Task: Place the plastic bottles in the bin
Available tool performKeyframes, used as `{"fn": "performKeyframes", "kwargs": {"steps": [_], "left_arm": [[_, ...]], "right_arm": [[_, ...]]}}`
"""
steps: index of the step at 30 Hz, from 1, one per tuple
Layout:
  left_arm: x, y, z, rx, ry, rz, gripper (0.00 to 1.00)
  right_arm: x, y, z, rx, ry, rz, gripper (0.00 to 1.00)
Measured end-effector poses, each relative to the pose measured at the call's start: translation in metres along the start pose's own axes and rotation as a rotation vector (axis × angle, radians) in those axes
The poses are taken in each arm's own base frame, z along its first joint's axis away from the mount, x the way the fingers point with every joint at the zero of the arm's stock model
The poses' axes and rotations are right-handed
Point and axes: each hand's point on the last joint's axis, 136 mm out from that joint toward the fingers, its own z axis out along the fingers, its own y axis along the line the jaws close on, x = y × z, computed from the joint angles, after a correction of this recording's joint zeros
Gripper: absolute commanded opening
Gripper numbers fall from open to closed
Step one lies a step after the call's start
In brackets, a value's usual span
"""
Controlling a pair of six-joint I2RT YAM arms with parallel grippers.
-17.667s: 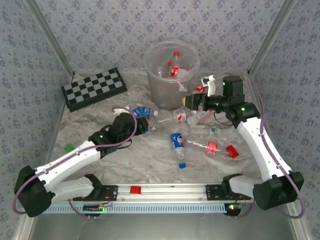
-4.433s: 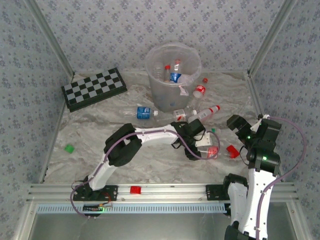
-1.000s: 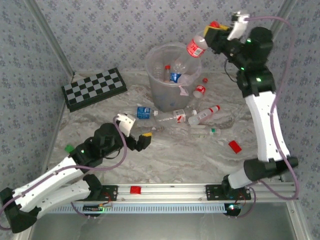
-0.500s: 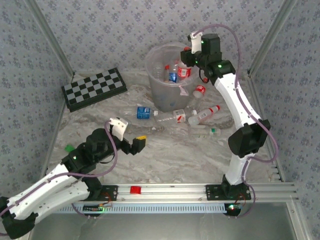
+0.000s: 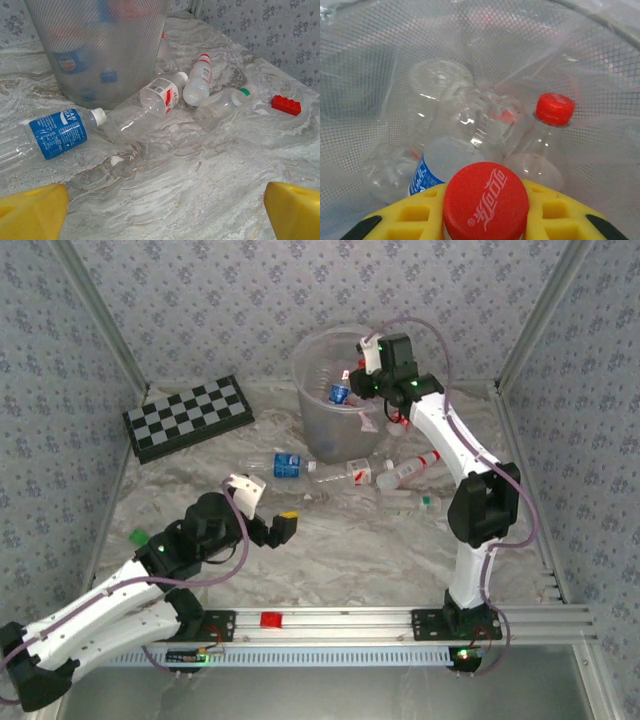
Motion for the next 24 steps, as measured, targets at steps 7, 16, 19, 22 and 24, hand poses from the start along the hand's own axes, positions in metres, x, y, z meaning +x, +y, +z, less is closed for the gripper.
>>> {"fn": "performKeyframes", "kwargs": {"steps": [7,16,19,22,24], "left_arm": [[0.0,0.0,0.0,-0.002,0.0,0.0,1.0],[0.011,0.01,0.013,-0.049,0.06,0.0,1.0],[0.016,0.012,0.022,-0.06,0.099,0.006,1.0],[0.019,0.013,0.03,-0.07,0.126,0.01,1.0],[0.019,0.015,0.036,-0.079,0.143,0.012,1.0]], "right_arm": [[-0.006,0.003,0.001,0.003,-0.035,0.012,0.0],[-0.007,0.009,-0.006,-0.011,-0.008,0.028,0.62],[-0.02,0.017,-0.018,-0.026,-0.024,0.022,0.76],[-0.044,0.023,-0.044,-0.036,-0.083,0.014,0.83],[-0.07,0.024,-0.073,-0.037,-0.156,0.011,0.86]]}}
